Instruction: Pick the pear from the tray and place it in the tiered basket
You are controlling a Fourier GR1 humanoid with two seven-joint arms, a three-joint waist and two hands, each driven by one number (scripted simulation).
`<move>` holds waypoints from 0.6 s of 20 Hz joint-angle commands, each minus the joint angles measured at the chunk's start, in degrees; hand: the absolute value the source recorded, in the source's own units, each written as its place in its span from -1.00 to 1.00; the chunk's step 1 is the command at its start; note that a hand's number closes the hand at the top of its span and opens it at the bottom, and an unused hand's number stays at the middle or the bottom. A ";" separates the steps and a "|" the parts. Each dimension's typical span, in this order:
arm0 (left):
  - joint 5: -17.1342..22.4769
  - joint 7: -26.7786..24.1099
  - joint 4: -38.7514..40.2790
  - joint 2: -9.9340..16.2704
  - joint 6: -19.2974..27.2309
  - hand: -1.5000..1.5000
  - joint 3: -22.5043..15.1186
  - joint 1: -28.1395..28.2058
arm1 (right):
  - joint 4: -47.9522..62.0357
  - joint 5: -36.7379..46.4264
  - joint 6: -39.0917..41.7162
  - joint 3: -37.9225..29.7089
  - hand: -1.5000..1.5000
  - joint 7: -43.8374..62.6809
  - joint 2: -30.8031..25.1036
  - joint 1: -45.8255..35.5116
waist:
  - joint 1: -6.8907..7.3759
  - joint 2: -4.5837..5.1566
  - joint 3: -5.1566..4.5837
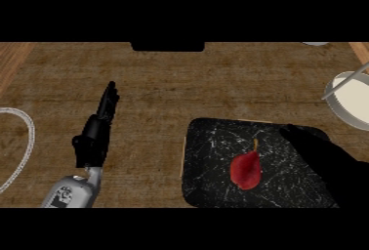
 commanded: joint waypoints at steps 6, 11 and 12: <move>-0.17 -0.74 -0.54 -0.07 -1.39 0.00 1.44 1.48 | 5.14 11.19 3.31 7.08 -1.00 5.88 4.42 -1.35 | -0.16 -0.01 0.04; -0.80 -2.67 -0.27 -1.28 -1.70 0.00 0.55 3.94 | 4.89 15.29 1.78 7.74 -1.00 8.27 5.91 1.95 | -0.58 -0.10 0.04; -0.30 -1.68 -1.21 -0.27 -1.81 0.00 2.42 2.61 | 5.46 12.74 3.66 6.39 -1.00 8.91 5.91 1.31 | -0.43 -0.08 0.03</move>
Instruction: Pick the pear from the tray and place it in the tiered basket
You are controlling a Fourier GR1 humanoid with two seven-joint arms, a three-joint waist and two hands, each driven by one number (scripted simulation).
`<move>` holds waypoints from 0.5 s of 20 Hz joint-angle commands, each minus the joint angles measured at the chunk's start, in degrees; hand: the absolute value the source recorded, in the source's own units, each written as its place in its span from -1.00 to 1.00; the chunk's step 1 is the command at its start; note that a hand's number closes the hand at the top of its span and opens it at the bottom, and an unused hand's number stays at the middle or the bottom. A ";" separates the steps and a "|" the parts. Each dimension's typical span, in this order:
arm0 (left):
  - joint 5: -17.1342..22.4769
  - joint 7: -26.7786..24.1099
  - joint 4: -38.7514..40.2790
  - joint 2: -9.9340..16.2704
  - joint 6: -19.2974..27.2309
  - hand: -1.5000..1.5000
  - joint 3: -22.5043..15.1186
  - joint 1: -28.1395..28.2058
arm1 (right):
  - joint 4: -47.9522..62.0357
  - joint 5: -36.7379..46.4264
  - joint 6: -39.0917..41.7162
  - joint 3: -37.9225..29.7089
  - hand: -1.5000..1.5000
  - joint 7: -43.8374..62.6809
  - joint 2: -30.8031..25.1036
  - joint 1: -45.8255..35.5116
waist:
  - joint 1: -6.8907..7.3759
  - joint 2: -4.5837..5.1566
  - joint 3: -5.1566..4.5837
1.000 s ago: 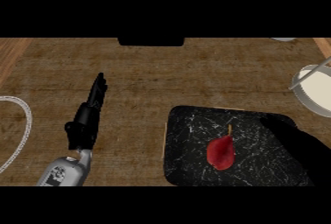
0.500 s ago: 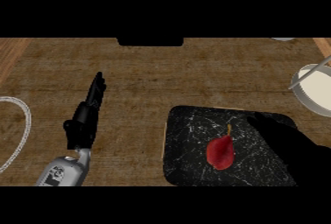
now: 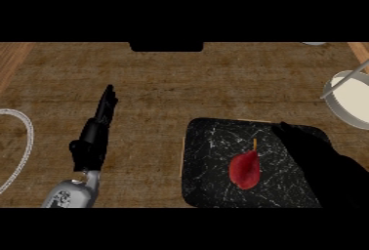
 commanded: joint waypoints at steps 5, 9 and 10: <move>-3.16 4.08 -1.96 -2.25 1.61 0.00 -1.63 -0.48 | 2.96 2.36 2.30 -0.85 -1.00 7.51 5.58 2.84 | 0.01 -0.02 0.06; -2.61 -0.65 -0.85 -2.46 0.13 0.00 0.12 1.87 | 11.49 5.80 2.79 -1.88 -1.00 -3.40 7.90 6.19 | 0.20 0.13 0.08; -1.53 -0.10 -0.38 0.10 -2.74 0.00 3.13 -0.40 | 6.74 8.12 2.39 -2.63 -1.00 -2.31 8.01 9.16 | -0.21 0.05 0.08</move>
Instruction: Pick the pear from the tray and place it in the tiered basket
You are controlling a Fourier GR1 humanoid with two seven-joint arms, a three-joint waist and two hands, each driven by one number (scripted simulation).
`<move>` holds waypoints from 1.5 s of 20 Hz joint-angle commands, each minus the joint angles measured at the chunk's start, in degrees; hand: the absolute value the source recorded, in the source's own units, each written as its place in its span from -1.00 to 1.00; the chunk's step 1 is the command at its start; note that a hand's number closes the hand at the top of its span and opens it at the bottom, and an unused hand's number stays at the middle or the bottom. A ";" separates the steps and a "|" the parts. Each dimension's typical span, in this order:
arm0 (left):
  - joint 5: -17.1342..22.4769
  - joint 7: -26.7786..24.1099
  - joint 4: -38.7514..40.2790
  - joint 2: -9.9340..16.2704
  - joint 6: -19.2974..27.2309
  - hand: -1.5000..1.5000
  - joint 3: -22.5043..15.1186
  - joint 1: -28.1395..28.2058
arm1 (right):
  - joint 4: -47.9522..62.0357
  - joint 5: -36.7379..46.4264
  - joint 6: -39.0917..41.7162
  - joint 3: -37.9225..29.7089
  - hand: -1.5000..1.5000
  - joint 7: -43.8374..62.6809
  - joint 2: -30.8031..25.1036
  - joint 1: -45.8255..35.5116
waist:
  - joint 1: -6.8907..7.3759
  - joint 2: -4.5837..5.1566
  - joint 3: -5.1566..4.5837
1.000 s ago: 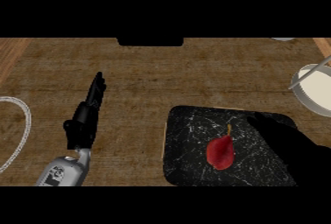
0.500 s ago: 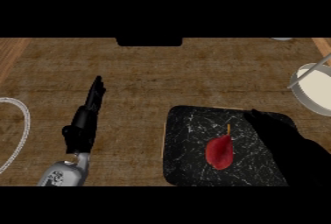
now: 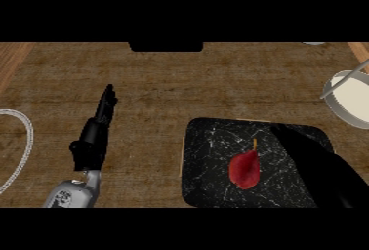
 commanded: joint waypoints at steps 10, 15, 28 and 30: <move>-1.71 4.26 -3.32 -1.11 -2.80 0.00 3.06 -0.19 | 5.01 8.67 7.07 -2.51 -1.00 1.21 13.93 1.83 | 0.23 0.00 0.01; -2.24 -2.33 1.51 -2.62 -3.45 0.00 3.80 1.27 | 6.70 7.99 9.82 -2.76 -1.00 2.72 17.46 0.91 | 0.22 0.05 -0.02; -4.23 1.27 -0.50 -4.87 -5.26 0.00 4.71 0.51 | 11.31 13.66 15.79 -6.03 -1.00 -0.59 25.41 2.27 | 0.03 0.01 0.00; -3.47 -1.03 2.19 -4.67 -6.38 0.00 6.76 -0.39 | 14.77 15.22 14.17 -8.41 -1.00 -7.31 24.83 4.95 | -0.06 0.04 0.01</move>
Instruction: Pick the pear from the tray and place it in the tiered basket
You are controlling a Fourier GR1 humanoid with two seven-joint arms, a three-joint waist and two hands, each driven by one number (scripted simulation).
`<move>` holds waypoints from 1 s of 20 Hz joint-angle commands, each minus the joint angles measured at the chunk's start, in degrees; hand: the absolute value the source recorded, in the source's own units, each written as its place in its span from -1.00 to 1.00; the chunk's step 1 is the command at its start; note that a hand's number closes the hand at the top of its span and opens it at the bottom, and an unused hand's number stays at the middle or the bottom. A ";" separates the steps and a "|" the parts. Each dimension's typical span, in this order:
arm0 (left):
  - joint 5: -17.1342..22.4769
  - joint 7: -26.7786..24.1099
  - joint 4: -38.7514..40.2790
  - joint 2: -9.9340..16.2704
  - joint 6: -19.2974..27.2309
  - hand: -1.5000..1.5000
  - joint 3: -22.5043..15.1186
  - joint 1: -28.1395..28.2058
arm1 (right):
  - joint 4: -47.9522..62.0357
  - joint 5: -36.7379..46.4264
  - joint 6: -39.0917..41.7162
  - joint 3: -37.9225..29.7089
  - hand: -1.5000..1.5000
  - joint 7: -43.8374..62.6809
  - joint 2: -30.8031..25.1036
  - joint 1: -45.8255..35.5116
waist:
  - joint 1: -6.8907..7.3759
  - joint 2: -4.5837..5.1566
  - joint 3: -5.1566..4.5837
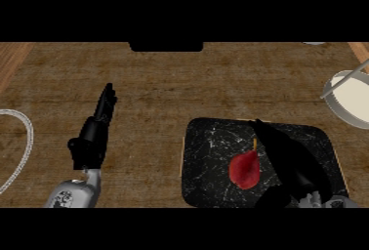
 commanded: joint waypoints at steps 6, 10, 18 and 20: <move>-2.84 1.26 2.07 -2.76 -0.04 0.00 0.57 -3.23 | 4.12 7.52 1.97 -1.39 -1.00 -3.75 6.04 3.08 | -0.12 0.01 0.01; -2.55 0.37 -2.52 -1.82 -1.66 0.00 1.06 1.78 | 7.92 10.03 0.71 -2.97 -1.00 -8.05 8.54 4.46 | 0.03 0.00 0.02; -3.96 0.56 -4.12 -2.20 -2.23 0.00 1.45 2.85 | 10.00 15.54 -2.52 -3.12 -1.00 -7.86 15.00 4.28 | 0.15 -0.03 0.02; -0.16 -1.50 -1.04 0.54 -6.09 0.00 5.49 1.26 | 8.23 17.74 -5.01 -4.21 1.00 -12.32 10.95 7.41 | -0.04 -0.01 0.02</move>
